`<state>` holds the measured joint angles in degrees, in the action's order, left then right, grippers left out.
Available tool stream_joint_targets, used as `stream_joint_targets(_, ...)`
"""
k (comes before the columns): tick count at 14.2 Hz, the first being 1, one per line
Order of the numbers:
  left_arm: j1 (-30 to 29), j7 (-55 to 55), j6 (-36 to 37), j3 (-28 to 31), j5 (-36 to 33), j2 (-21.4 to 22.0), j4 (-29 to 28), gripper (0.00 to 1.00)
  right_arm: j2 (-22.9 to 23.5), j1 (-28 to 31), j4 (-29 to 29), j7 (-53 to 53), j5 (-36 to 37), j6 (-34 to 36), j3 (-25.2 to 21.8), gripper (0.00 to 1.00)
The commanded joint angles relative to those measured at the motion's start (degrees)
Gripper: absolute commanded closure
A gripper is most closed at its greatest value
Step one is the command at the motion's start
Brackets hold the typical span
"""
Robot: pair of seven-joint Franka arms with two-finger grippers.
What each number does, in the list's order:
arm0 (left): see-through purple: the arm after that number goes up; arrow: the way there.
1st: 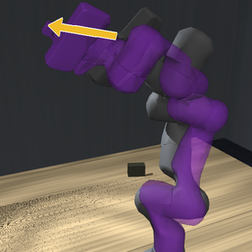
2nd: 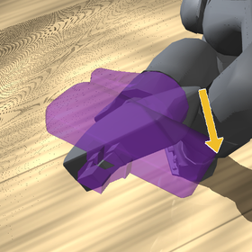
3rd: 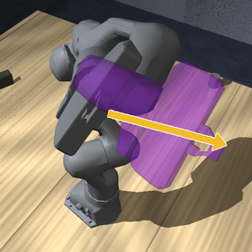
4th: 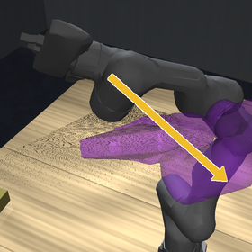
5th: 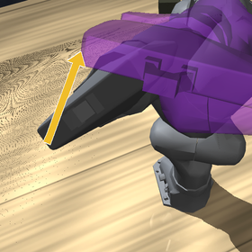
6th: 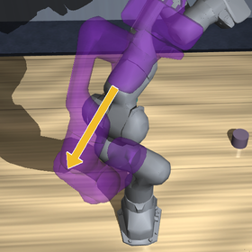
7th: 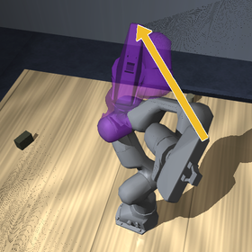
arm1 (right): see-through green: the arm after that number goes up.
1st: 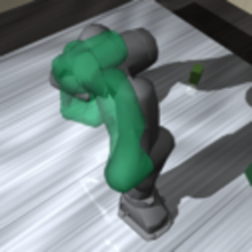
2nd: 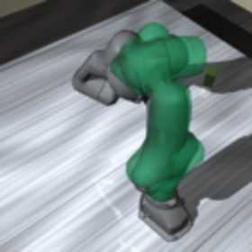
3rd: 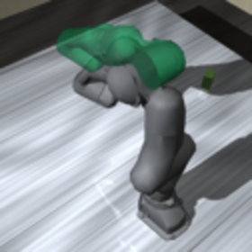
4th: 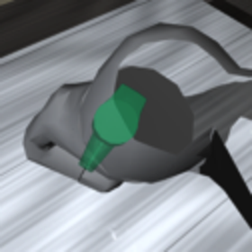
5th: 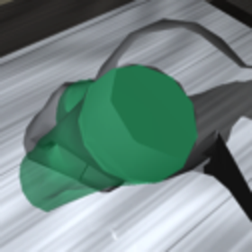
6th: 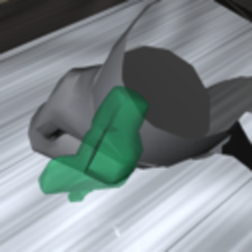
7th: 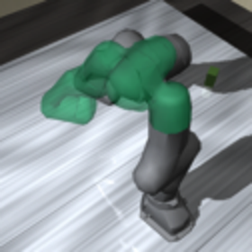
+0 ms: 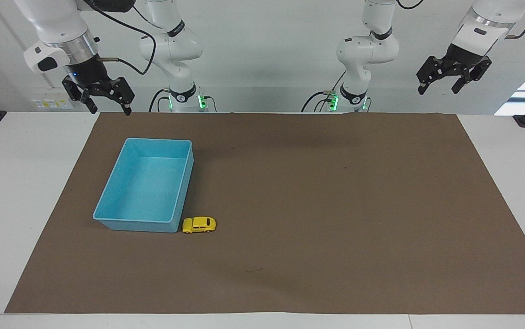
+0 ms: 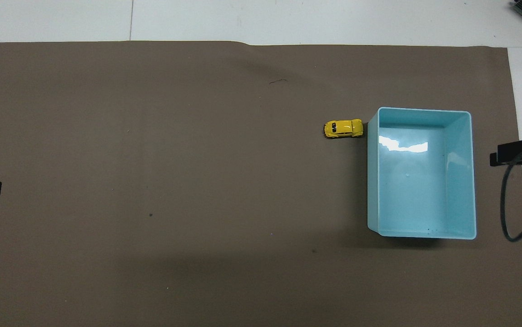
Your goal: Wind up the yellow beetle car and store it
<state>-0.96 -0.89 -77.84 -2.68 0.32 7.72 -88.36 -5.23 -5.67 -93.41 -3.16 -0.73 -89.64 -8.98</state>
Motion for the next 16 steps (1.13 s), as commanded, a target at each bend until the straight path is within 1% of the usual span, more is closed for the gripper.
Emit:
stream_joint_targets(1,-1.9,-2.4,-0.6,-1.2,0.6,0.0,-1.2,0.0,-0.5,0.3,-0.4,1.0,-0.6,-0.2,0.2,0.0)
stream_joint_targets(7,-1.8,-1.7,-2.3,-1.2,1.0,0.0,-1.5,0.0,-0.5,0.4,-0.4,1.0,-0.6,-0.1,0.1,0.0)
stream_joint_targets(10,-1.8,-1.6,-2.5,-1.1,1.0,0.1,-1.7,0.0,-0.7,1.5,-0.5,1.7,-0.6,0.5,-0.3,0.0)
stream_joint_targets(13,-1.8,-1.5,-2.5,-1.2,1.0,0.2,-1.9,0.0,-0.7,-0.1,-1.0,5.6,-0.5,-1.3,0.5,0.0)
stream_joint_targets(14,-1.7,-1.5,-2.5,-1.2,1.0,0.0,-2.0,0.0,-0.7,-0.2,-1.2,8.8,-0.5,-3.3,0.5,0.0)
stream_joint_targets(16,-1.6,-1.4,-3.5,-1.2,1.0,-0.1,-2.3,0.0,-0.4,-0.1,-1.7,17.4,-0.5,-4.5,0.5,0.0)
